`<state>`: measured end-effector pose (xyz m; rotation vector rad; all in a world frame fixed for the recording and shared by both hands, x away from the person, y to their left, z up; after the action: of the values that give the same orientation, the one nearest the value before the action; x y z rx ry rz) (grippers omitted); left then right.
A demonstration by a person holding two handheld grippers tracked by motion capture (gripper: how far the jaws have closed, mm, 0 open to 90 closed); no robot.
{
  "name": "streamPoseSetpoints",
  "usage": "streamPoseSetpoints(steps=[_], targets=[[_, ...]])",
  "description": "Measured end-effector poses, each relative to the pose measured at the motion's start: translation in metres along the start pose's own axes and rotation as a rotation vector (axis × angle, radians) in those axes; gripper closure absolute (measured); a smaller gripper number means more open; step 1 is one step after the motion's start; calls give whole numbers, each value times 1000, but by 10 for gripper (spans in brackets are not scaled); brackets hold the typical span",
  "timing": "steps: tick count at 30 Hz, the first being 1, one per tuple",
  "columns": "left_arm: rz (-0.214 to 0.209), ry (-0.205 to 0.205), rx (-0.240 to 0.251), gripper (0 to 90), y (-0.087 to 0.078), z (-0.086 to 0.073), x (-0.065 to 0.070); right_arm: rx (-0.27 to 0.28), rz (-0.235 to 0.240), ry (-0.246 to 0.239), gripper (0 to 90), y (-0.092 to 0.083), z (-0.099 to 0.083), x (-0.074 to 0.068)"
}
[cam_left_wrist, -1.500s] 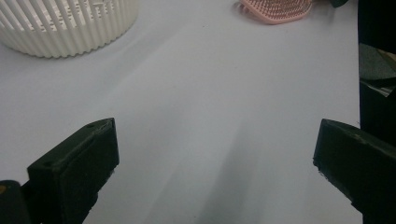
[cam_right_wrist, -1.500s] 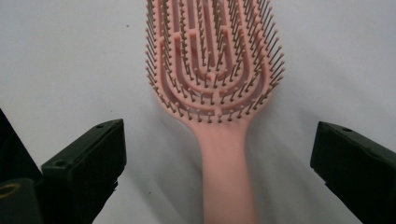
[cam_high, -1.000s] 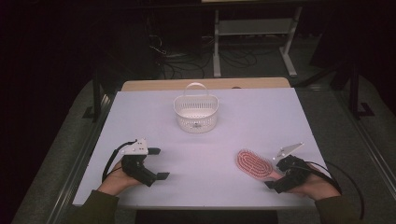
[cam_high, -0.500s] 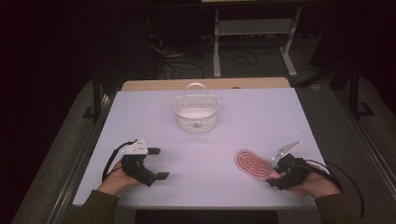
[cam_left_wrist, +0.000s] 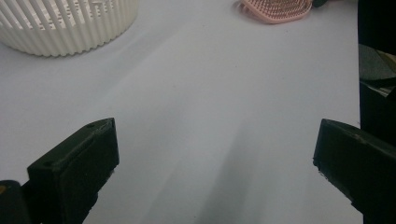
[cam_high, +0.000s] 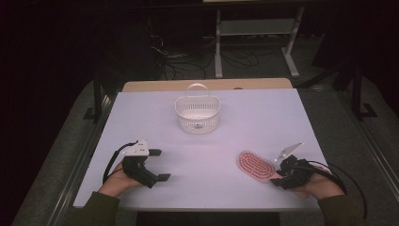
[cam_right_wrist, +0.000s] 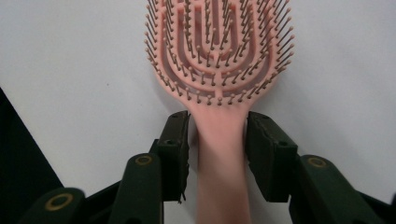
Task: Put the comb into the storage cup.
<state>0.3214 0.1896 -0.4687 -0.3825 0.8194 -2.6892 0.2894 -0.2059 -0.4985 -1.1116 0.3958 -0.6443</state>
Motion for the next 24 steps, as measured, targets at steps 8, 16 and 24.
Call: streamPoseSetpoints(steps=[8, 16, 24], targets=[[0, 0, 0, 2, 0, 0, 0, -32, -15, -22, 659, 1, 1, -1], [-1, 1, -2, 2, 1, 0, 0, -45, -15, -35, 674, 2, 2, -1], [0, -1, -1, 2, 1, 0, 0, -53, -10, -42, 684, 2, 2, -1]])
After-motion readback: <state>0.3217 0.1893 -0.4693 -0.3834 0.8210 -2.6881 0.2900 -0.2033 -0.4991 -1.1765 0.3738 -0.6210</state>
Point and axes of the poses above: each handheld gripper's, and its own axes: y roughly forward along the jaws, z roughly out of its top, x roughly to its right, the point moved 8 cm from there along y, roughly forward along the jaws, and after that the axes turned 4 degrees about -z, right-handed, at the moved point
